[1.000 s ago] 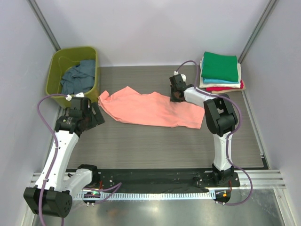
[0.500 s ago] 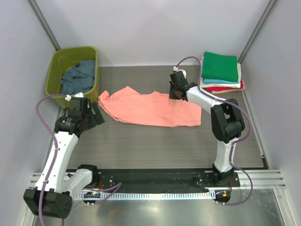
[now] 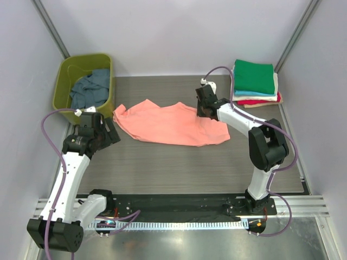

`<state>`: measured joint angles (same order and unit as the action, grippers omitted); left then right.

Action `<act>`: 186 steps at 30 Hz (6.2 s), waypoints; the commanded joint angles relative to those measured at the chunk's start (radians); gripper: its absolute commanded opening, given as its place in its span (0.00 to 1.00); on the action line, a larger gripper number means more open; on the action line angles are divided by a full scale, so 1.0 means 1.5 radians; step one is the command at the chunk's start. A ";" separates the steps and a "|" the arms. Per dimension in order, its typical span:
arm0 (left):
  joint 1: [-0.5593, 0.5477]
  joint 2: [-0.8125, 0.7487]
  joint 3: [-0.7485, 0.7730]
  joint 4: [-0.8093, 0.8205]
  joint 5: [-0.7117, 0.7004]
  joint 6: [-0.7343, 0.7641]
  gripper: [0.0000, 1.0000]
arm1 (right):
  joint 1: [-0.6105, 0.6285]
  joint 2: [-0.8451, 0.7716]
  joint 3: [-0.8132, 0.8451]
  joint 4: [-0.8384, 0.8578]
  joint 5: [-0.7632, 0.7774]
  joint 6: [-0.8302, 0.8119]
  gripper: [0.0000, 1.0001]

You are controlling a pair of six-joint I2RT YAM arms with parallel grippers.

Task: Fold and stack the t-shirts
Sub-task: Flatten the tshirt out

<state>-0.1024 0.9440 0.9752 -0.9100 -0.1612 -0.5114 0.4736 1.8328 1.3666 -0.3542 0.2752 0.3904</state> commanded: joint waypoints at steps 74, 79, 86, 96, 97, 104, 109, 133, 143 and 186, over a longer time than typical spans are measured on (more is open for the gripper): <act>0.034 -0.026 -0.010 0.030 0.044 0.018 0.83 | 0.152 0.588 0.742 0.178 -0.301 -0.159 0.68; 0.035 -0.028 -0.010 0.031 0.042 0.017 0.83 | 0.152 0.572 0.718 0.185 -0.293 -0.159 0.42; 0.039 -0.031 -0.010 0.031 0.041 0.017 0.83 | 0.152 0.520 0.666 0.193 -0.286 -0.168 0.01; 0.046 -0.031 -0.010 0.030 0.039 0.018 0.83 | 0.158 0.217 0.546 0.134 -0.276 -0.250 0.01; 0.046 -0.031 -0.010 0.031 0.038 0.018 0.83 | 0.165 0.172 0.520 0.134 -0.259 -0.257 0.01; 0.046 -0.030 -0.008 0.031 0.046 0.019 0.83 | 0.170 -0.240 0.059 0.254 0.003 -0.332 0.01; 0.044 -0.016 0.006 0.026 0.052 0.009 0.82 | 0.166 -0.506 -0.277 0.289 0.187 -0.262 0.01; -0.103 0.503 0.252 0.235 -0.109 -0.192 0.78 | 0.164 -0.869 -0.605 0.049 0.408 0.177 0.01; -0.041 0.723 0.410 0.234 -0.079 -0.190 0.75 | 0.165 -0.838 -0.594 0.025 0.331 0.204 0.01; -0.041 0.358 0.246 0.230 -0.110 -0.196 0.00 | 0.165 -0.812 -0.433 0.029 0.380 0.105 0.01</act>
<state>-0.1699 1.5745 1.3666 -0.5373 -0.2817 -0.7948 0.7185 0.6395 0.6502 -0.3374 0.7891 0.5861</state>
